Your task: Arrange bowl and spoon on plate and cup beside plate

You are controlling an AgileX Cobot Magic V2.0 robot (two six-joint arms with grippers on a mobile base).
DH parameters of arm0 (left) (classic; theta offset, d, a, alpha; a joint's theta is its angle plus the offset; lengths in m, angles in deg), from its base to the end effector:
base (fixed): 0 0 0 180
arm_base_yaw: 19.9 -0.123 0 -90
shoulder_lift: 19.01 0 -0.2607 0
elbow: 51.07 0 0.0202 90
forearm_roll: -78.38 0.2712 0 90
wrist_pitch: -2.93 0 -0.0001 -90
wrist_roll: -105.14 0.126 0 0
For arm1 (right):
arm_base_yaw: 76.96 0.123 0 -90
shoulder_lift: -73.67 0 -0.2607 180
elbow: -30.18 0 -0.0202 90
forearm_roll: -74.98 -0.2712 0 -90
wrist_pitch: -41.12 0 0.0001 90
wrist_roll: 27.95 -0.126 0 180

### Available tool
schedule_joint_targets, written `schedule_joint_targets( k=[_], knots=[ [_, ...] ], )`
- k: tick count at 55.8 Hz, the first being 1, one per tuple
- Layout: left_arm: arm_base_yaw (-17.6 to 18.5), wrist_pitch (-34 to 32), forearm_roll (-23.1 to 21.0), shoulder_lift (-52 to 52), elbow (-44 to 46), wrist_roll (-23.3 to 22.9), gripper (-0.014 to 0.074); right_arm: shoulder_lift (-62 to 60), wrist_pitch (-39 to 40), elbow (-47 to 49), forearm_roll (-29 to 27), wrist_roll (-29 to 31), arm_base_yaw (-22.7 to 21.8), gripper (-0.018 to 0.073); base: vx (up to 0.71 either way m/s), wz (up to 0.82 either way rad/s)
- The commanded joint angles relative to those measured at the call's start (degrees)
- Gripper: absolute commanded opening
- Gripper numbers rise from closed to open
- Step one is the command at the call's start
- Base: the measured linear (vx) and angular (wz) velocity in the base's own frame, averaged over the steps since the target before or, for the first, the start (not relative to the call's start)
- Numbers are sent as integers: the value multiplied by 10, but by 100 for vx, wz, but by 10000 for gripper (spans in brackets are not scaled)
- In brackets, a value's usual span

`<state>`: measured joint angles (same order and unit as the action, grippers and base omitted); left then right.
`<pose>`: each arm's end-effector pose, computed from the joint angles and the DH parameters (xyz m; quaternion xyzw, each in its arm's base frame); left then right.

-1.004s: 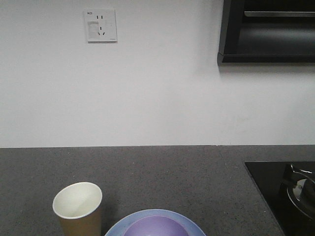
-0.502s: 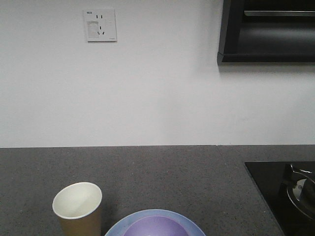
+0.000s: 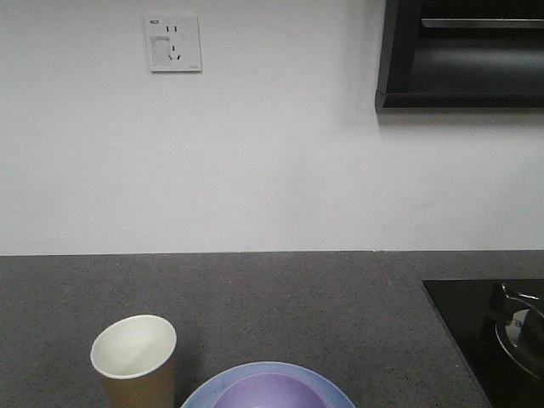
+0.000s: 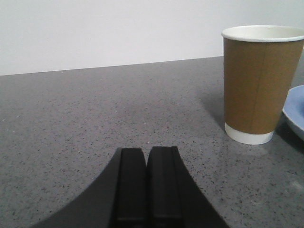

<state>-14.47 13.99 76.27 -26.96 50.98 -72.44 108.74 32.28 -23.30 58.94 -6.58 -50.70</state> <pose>0.1352 -0.0138 0.1832 0.0401 0.7476 -0.0320 0.6622 0.1610 0.0854 0.2843 -0.2186 0.7166 0.1349 0.6484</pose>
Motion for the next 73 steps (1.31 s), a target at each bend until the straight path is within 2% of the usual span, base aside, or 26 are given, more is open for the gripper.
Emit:
schedule_joint_targets(
  k=[1, 12, 18, 21, 25, 34, 38, 46, 58, 73],
  knots=[
    [1, -44, -4, 4, 15, 0, -6, 0, 49, 16, 2, 6, 2, -9, 0, 0],
    [1, -44, -4, 4, 15, 0, -6, 0, 49, 16, 0, 6, 2, -9, 0, 0],
    [1, -44, -4, 4, 15, 0, -6, 2, 45, 16, 4, -19, 2, -9, 0, 0],
    [1, -44, -4, 4, 15, 0, -6, 2, 48, 10, 24, -39, 1, -9, 0, 0],
    [1, -44, -4, 4, 15, 0, -6, -5, 68, -15, 67, -83, -5, -9, 0, 0],
    [1, -44, -4, 4, 15, 0, -6, -50, 145, -126, 160, -232, -48, -9, 0, 0],
    [1, -44, -4, 4, 15, 0, -6, -80, 165, -178, 175, -283, -82, -9, 0, 0],
    [1, -44, -4, 4, 15, 0, -6, -162, 165, -243, 205, -339, -144, -9, 0, 0],
    [1, -44, -4, 4, 15, 0, -6, -270, 121, -250, 231, -349, -204, -9, 0, 0],
    [1, -44, -4, 4, 15, 0, -6, -274, 135, -250, 233, -349, -215, -9, 0, 0]
  ],
)
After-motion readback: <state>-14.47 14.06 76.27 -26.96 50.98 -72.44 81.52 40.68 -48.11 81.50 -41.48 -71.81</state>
